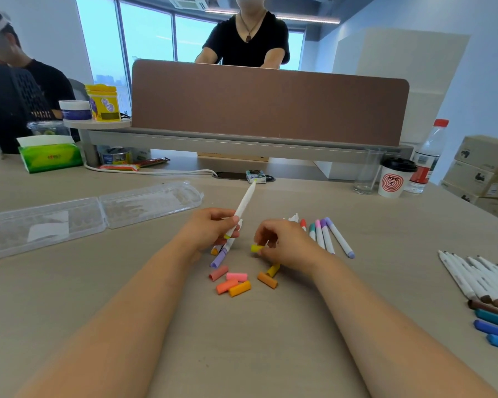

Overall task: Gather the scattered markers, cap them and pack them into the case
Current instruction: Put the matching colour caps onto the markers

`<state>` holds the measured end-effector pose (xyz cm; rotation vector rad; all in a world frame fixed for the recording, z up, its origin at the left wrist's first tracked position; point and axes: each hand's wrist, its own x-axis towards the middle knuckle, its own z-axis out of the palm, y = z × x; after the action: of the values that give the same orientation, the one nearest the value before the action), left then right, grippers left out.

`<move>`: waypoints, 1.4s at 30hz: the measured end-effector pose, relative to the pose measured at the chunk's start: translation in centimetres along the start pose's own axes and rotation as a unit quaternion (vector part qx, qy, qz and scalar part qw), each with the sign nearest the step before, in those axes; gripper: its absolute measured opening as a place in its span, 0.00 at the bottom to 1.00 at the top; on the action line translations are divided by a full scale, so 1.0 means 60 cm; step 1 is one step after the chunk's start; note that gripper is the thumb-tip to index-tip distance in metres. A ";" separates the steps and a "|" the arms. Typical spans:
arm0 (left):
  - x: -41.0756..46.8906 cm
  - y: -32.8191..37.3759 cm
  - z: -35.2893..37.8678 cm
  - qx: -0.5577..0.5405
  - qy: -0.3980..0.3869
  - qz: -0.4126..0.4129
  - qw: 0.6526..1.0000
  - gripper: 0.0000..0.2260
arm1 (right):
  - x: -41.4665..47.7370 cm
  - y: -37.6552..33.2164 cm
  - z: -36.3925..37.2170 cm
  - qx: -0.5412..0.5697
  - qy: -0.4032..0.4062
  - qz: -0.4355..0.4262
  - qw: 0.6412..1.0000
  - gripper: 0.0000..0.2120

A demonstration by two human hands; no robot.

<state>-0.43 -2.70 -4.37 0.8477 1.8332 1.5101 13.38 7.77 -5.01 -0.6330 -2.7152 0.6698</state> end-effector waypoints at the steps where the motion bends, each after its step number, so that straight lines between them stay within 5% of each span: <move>1: 0.000 0.001 0.000 0.010 0.002 0.001 1.000 0.13 | -0.001 0.005 -0.004 0.052 0.028 0.002 0.998 0.06; 4: 0.004 -0.004 -0.006 0.022 0.015 0.011 1.000 0.12 | -0.010 0.014 -0.018 0.237 0.070 0.000 0.969 0.09; 7: 0.005 -0.009 -0.011 0.033 0.027 0.039 0.998 0.10 | -0.016 0.025 -0.030 0.292 0.076 -0.003 0.953 0.12; 19: 0.014 -0.014 -0.012 0.147 0.052 0.096 0.983 0.11 | -0.012 0.051 -0.036 0.311 0.231 0.011 0.922 0.10; 42: 0.003 -0.003 -0.002 0.126 0.059 0.159 0.977 0.07 | -0.014 0.029 -0.034 0.303 0.193 0.012 0.933 0.08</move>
<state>-0.63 -2.66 -4.55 1.2460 2.0838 1.5666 15.47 9.55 -4.25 -0.5602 -1.9903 1.1769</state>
